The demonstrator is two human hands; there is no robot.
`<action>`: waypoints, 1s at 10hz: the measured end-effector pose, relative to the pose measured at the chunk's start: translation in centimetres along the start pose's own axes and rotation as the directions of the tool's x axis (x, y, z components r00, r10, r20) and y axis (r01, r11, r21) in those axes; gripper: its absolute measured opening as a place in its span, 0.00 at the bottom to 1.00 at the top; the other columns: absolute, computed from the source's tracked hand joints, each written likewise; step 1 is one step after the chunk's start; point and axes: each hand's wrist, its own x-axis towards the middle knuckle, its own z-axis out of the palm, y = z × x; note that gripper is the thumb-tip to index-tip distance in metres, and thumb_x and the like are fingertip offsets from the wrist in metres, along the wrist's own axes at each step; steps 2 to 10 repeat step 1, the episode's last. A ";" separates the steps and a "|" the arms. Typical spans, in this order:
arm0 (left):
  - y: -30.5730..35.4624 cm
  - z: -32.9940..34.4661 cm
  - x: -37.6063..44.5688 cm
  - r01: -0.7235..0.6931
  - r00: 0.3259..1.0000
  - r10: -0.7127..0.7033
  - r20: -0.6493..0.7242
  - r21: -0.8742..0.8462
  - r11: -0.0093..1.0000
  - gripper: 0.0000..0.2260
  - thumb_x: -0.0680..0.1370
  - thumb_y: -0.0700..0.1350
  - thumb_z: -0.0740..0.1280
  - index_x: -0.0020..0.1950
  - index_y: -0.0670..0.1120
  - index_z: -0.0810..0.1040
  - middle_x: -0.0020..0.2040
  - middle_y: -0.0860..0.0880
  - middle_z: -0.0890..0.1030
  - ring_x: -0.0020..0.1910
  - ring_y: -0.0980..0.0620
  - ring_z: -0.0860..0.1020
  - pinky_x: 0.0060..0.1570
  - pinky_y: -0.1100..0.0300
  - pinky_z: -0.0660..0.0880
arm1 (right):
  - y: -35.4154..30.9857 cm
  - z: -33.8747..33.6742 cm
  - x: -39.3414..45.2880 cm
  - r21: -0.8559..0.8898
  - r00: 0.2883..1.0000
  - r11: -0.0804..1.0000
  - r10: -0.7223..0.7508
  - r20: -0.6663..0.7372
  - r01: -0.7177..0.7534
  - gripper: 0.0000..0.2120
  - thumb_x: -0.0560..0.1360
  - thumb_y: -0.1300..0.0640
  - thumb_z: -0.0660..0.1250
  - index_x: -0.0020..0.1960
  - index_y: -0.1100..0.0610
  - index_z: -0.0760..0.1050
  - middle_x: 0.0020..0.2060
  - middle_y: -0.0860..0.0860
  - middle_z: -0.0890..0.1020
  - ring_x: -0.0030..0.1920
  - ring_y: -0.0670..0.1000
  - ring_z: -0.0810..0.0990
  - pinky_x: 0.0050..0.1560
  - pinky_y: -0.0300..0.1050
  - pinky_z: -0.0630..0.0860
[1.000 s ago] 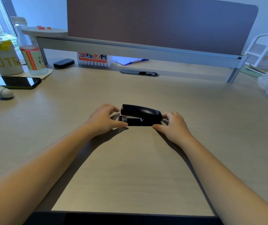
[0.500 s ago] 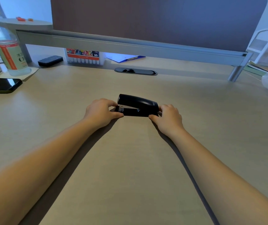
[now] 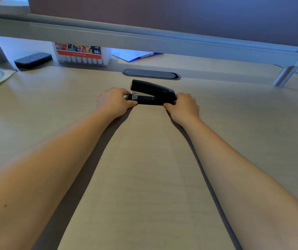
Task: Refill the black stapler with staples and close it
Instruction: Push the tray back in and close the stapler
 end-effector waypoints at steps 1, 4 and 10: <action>-0.2 0.1 -0.5 -0.012 1.000 0.012 -0.015 0.022 1.000 0.24 0.72 0.52 0.64 0.65 0.43 0.69 0.64 0.40 0.74 0.62 0.40 0.71 0.62 0.46 0.69 | 0.6 0.0 -0.4 0.036 1.000 0.999 -0.003 -0.006 0.003 0.14 0.72 0.53 0.62 0.53 0.61 0.72 0.52 0.60 0.77 0.55 0.61 0.74 0.47 0.50 0.70; -0.2 0.1 -0.5 -0.012 1.000 0.012 -0.015 0.022 1.000 0.24 0.72 0.52 0.64 0.65 0.43 0.69 0.64 0.40 0.74 0.62 0.40 0.71 0.62 0.46 0.69 | 0.6 0.0 -0.4 0.036 1.000 0.999 -0.003 -0.006 0.003 0.14 0.72 0.53 0.62 0.53 0.61 0.72 0.52 0.60 0.77 0.55 0.61 0.74 0.47 0.50 0.70; -0.2 0.1 -0.5 -0.012 1.000 0.012 -0.015 0.022 1.000 0.24 0.72 0.52 0.64 0.65 0.43 0.69 0.64 0.40 0.74 0.62 0.40 0.71 0.62 0.46 0.69 | 0.6 0.0 -0.4 0.036 1.000 0.999 -0.003 -0.006 0.003 0.14 0.72 0.53 0.62 0.53 0.61 0.72 0.52 0.60 0.77 0.55 0.61 0.74 0.47 0.50 0.70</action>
